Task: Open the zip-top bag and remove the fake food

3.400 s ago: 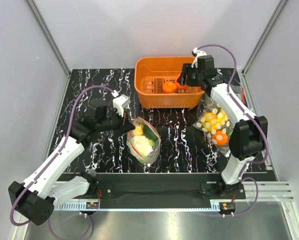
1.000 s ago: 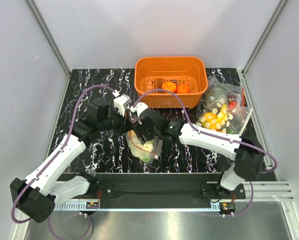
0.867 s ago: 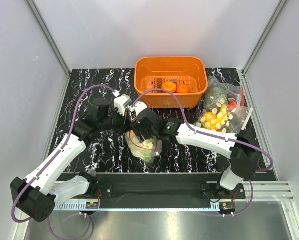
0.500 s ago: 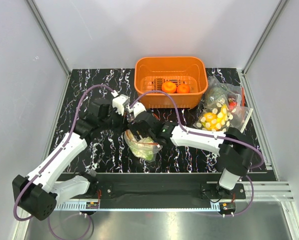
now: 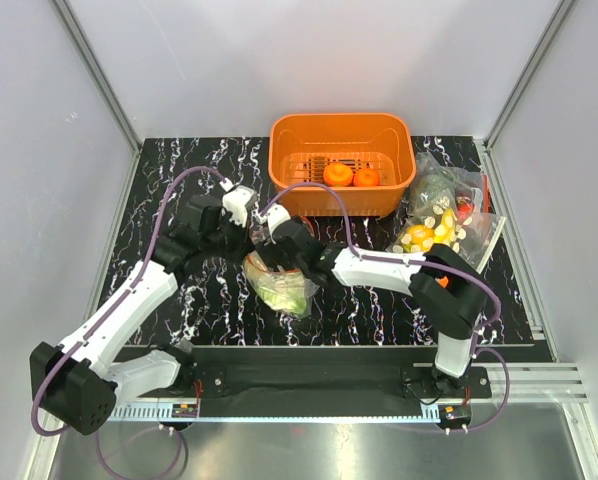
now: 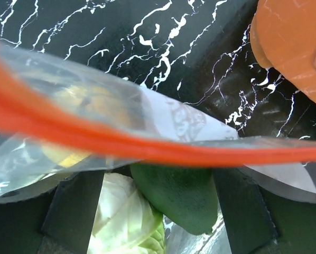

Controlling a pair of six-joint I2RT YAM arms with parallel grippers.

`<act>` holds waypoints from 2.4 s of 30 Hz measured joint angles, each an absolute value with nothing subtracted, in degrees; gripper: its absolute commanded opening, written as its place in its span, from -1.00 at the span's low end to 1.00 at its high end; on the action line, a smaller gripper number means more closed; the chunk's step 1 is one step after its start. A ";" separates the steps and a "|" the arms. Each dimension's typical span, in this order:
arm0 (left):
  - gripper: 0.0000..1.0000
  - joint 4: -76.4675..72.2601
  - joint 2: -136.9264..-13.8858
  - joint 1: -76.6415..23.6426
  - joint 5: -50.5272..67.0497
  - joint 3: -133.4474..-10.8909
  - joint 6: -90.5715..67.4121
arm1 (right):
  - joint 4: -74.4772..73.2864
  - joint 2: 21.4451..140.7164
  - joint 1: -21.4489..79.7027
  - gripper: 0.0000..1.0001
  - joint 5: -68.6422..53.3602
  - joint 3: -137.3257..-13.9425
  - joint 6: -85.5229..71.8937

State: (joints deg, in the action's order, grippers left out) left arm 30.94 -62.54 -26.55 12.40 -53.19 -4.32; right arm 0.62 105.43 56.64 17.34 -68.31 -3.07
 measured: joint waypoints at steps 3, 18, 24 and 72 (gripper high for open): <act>-1.00 30.41 -62.54 -26.55 12.62 -53.19 -4.40 | 1.06 106.00 55.22 0.76 16.34 -67.99 -3.33; -1.00 30.30 -62.63 -28.58 20.01 -53.19 -4.93 | 7.51 109.67 52.75 -0.22 14.46 -65.89 -6.50; -1.00 30.30 -62.87 -28.58 20.56 -53.19 -4.99 | 6.04 103.68 52.69 -0.39 12.49 -61.63 -6.50; -1.00 30.35 -63.11 -28.58 20.71 -53.19 -4.99 | -26.74 61.45 50.00 -0.47 14.44 -73.01 -1.69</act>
State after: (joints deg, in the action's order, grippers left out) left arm 30.35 -63.11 -28.58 20.71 -53.19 -4.99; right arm -26.74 61.45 50.00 14.44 -73.01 -1.69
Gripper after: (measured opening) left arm 0.012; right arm 0.737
